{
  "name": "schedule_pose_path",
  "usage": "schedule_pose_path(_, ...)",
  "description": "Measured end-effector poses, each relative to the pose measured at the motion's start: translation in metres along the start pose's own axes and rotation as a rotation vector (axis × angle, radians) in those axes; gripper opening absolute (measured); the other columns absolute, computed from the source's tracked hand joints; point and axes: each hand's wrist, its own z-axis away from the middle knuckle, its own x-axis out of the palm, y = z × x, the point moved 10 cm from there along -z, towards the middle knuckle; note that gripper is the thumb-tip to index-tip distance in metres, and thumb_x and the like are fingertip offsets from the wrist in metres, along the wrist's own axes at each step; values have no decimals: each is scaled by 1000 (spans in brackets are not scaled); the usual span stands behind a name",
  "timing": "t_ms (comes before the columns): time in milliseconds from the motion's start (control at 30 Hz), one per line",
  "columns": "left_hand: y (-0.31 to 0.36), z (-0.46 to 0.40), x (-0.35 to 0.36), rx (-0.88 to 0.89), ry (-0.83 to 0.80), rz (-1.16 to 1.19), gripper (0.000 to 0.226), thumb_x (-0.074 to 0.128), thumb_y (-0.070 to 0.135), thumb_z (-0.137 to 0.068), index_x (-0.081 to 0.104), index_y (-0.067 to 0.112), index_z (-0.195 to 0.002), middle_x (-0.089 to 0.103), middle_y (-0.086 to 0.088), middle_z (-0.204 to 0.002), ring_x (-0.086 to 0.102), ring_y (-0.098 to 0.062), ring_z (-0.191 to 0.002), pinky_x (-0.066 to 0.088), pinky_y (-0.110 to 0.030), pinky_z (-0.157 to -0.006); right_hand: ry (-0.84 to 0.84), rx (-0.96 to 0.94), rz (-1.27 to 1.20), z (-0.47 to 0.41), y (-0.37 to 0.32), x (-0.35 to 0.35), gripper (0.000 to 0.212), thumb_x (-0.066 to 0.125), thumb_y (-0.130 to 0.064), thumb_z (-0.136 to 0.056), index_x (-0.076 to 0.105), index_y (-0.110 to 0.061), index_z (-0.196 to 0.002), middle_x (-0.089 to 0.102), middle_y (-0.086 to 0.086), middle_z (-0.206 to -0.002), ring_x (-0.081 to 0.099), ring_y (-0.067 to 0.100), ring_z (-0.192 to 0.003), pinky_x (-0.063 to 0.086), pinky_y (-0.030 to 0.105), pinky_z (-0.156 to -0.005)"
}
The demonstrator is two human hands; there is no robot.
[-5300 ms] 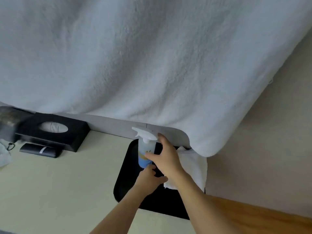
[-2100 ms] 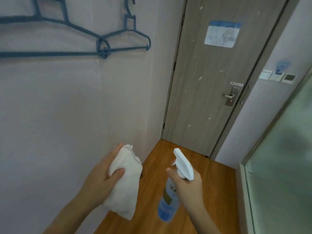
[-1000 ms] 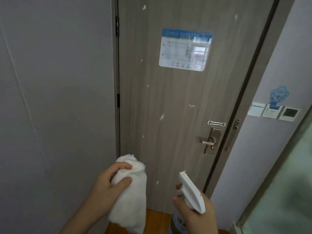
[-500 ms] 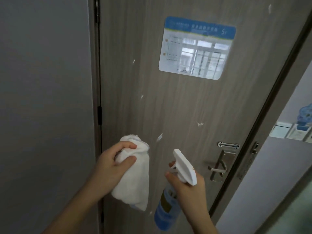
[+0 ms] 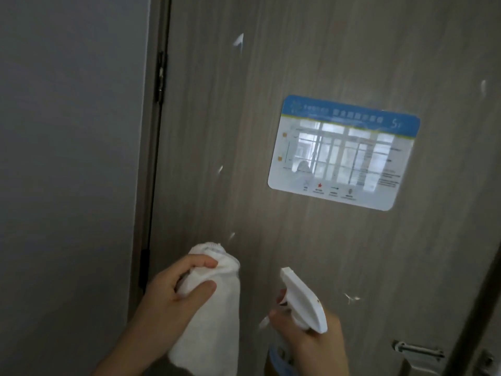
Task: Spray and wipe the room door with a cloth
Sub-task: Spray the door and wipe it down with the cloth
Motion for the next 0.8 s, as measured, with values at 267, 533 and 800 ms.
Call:
schedule_pose_path(267,37,-59,-19,105,174,-2,31,73,46,-51,74,42,-82,75,13,-90,68,2,-79,49,-6,-67,-154,-176,-87,-109,-74,9,28,84,2,-62,76,-24,-66,75,-9,-73,68,4,-68,54,20,-69)
schedule_pose_path(533,57,-102,-64,180,278,87,49,71,-20,-79,77,27,-91,78,4,-97,70,4,-80,50,-3,-69,-192,-348,-138,-171,-217,28,25,80,-22,-71,68,-3,-84,71,20,-81,70,32,-83,55,50,-80)
schedule_pose_path(800,93,-152,-115,189,410,338,21,56,24,-97,70,38,-90,74,11,-93,70,-2,-78,53,-29,-63,-110,-394,-61,-218,-308,53,14,75,-19,-74,71,-9,-84,74,14,-85,72,28,-77,59,51,-78)
